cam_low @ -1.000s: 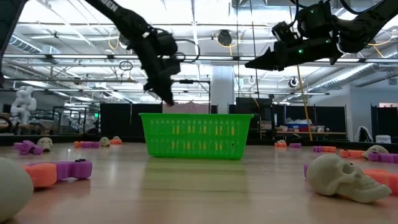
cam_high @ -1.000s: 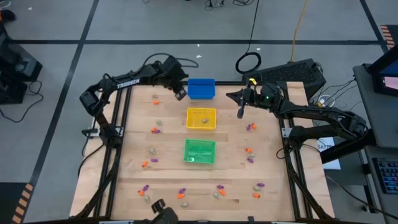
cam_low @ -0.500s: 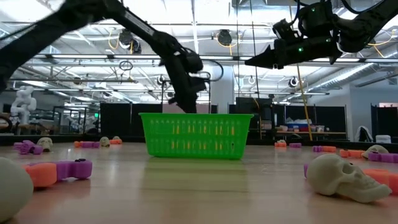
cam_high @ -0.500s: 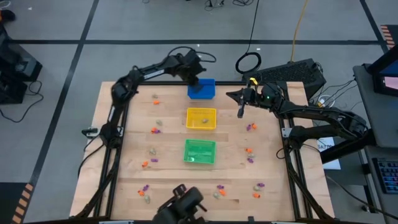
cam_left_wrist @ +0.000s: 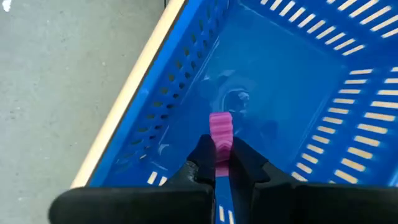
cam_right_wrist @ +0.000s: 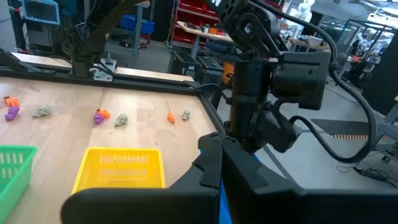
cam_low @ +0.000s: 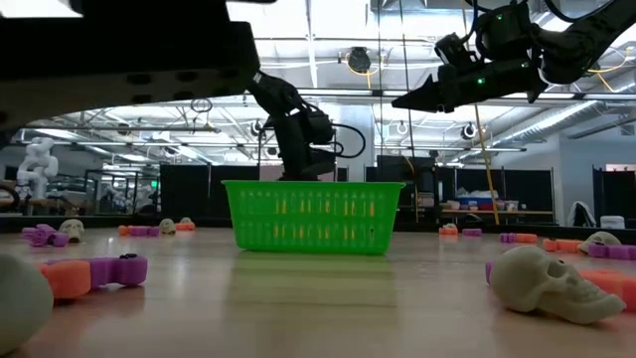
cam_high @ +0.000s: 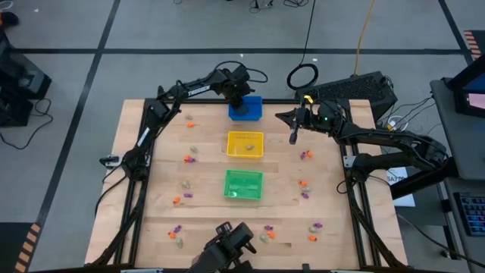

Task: Sort Halloween decoration
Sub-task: Put the purple skeleton toy into the blue bin, then put the orange skeleton toy into the green bin

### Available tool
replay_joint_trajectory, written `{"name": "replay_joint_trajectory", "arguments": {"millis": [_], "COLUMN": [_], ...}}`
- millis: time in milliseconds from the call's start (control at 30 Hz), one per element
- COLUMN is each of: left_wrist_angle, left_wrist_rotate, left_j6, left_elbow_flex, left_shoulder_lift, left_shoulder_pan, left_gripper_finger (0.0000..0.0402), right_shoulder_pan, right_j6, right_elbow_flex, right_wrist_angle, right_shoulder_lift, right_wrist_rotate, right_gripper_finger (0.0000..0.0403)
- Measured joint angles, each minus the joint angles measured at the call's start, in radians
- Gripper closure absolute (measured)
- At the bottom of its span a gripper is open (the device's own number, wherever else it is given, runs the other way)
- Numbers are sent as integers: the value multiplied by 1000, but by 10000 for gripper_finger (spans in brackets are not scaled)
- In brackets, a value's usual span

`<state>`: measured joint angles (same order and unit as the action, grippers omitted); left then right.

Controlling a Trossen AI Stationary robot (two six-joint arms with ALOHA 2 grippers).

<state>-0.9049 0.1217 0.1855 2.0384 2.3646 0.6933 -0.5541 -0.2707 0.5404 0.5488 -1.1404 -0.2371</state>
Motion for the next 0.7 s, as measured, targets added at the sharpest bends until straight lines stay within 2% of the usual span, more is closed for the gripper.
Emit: {"name": "replay_joint_trajectory", "arguments": {"millis": [367,533,700], "left_wrist_angle": [22,27,40], "left_wrist_rotate": [-57,-80,-115], "left_j6": [31,61,34], "left_elbow_flex": [1,0,0], "left_shoulder_lift": [-4,-66,-149], "left_shoulder_pan": [-7,-12,-22], "left_gripper_finger": [283,285,334], "right_shoulder_pan": [0,0,0], "right_j6": [-3,-27,-30], "right_elbow_flex": [0,0,0], "right_wrist_angle": [-17,-29,-31], "right_shoulder_lift": [0,0,1], "right_wrist_rotate": [0,3,6], "right_gripper_finger": [403,403,403]}}
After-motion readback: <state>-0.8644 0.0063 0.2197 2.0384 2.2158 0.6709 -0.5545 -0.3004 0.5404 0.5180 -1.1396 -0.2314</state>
